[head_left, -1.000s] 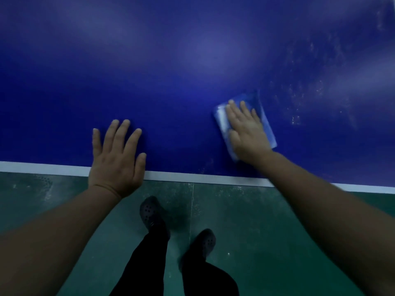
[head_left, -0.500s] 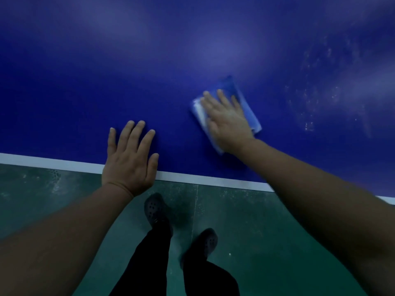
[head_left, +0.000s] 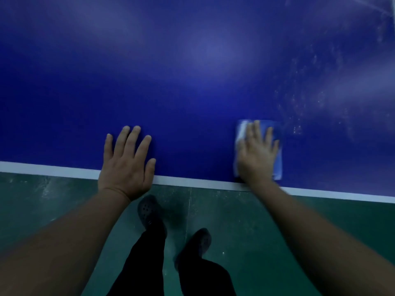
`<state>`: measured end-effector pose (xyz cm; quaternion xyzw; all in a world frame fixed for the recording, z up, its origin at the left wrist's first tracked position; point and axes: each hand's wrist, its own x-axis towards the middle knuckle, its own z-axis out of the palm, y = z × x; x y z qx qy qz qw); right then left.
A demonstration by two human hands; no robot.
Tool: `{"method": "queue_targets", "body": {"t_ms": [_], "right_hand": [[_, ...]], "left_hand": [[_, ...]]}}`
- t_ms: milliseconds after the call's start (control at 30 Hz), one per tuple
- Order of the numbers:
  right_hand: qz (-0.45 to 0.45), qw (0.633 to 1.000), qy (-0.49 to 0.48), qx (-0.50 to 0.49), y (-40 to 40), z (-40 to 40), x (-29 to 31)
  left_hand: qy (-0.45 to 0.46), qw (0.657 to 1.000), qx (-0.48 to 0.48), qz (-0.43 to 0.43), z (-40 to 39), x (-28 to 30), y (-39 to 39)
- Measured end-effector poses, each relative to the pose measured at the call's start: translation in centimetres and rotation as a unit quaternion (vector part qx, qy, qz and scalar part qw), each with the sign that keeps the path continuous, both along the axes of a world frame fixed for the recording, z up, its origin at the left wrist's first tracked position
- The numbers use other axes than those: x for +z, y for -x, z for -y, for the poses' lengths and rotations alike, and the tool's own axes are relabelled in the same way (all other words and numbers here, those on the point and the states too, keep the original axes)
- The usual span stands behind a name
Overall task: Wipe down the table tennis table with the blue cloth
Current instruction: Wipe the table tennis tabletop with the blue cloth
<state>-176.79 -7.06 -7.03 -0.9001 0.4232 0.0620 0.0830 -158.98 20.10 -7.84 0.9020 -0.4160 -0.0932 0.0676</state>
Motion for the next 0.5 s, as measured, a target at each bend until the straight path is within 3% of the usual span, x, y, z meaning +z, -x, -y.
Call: {"method": "queue_targets", "body": {"t_ms": [100, 167, 300, 500], "right_hand": [[0.0, 0.978, -0.013, 0.208, 0.7, -4.5, -0.4], [-0.011, 0.957, -0.014, 0.289, 2.2, -3.7, -0.3], [-0.036, 0.928, -0.012, 0.37, 2.5, 0.0, 0.2], [-0.043, 0.914, -0.034, 0.401, 0.4, 5.1, 0.5]], "left_hand": [[-0.007, 1.0, 0.004, 0.0, 0.1, 0.1, 0.1], [-0.009, 1.0, 0.006, 0.001, 0.2, 0.2, 0.2], [-0.014, 1.0, 0.013, -0.003, 0.4, 0.4, 0.4], [0.015, 0.999, 0.044, 0.0, 2.1, 0.7, 0.3]]}}
